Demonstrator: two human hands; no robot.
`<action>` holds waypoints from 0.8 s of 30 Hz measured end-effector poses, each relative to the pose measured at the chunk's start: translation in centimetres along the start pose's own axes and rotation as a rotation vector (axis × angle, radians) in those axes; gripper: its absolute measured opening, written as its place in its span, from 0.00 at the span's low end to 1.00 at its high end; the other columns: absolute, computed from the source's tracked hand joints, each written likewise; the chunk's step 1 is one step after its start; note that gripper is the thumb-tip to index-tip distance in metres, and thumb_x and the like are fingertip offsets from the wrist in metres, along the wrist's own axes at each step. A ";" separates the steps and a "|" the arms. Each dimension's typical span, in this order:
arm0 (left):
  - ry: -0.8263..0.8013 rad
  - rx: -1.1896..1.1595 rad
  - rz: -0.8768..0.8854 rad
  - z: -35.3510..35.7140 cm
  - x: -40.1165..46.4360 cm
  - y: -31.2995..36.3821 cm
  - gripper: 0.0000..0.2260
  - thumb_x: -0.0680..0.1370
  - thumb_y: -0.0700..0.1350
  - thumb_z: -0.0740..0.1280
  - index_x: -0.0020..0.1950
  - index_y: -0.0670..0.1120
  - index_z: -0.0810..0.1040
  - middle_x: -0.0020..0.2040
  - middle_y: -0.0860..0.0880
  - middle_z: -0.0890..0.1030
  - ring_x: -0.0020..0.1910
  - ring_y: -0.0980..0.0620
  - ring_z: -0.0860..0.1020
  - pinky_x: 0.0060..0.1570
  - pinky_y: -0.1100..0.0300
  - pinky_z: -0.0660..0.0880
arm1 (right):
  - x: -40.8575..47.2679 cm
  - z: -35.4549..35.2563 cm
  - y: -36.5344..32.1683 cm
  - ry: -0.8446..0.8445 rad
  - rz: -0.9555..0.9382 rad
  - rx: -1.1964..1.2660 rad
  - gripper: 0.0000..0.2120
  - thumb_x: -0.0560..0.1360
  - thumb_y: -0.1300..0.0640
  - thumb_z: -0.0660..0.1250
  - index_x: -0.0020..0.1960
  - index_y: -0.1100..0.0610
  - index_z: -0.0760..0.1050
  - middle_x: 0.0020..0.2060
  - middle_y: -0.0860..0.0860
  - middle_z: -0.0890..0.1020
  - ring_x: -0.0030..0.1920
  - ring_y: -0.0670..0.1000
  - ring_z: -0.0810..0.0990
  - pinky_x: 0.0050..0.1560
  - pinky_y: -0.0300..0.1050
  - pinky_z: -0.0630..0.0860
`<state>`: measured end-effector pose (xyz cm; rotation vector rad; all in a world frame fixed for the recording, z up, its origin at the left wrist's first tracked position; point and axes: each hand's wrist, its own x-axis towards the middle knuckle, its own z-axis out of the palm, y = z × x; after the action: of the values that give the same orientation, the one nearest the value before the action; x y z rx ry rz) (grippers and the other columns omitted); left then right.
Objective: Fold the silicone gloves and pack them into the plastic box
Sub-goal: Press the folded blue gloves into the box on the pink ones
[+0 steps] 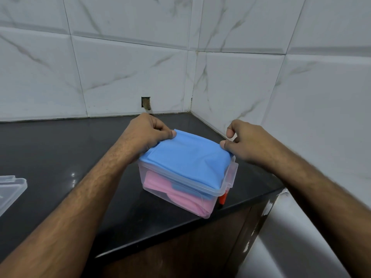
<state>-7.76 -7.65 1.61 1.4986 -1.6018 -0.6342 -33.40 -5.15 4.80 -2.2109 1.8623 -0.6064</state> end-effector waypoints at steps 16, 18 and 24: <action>-0.023 0.157 -0.110 -0.3 -0.4 1.3 0.06 0.68 0.43 0.79 0.35 0.42 0.85 0.32 0.47 0.81 0.34 0.49 0.75 0.33 0.59 0.70 | 1.7 0.4 -1.9 -0.177 -0.254 -0.590 0.07 0.79 0.57 0.62 0.44 0.47 0.71 0.39 0.44 0.77 0.41 0.47 0.76 0.41 0.48 0.76; -0.045 0.183 -0.111 -0.5 -0.4 1.5 0.06 0.68 0.43 0.79 0.36 0.41 0.85 0.32 0.48 0.80 0.34 0.50 0.75 0.33 0.60 0.70 | 1.5 0.0 -1.7 -0.202 -0.261 -0.529 0.04 0.80 0.54 0.62 0.47 0.47 0.73 0.39 0.43 0.78 0.43 0.48 0.77 0.46 0.50 0.78; -0.038 0.152 -0.087 -0.6 -0.4 1.3 0.06 0.70 0.42 0.77 0.35 0.42 0.85 0.30 0.51 0.79 0.33 0.52 0.75 0.35 0.60 0.71 | 0.0 0.4 -0.8 -0.149 -0.349 -0.503 0.07 0.83 0.51 0.58 0.58 0.40 0.69 0.41 0.42 0.78 0.41 0.44 0.76 0.37 0.44 0.72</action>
<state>-7.99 -6.94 2.87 1.6844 -1.6515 -0.6034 -32.48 -5.07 4.77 -2.8387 1.7024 -0.0024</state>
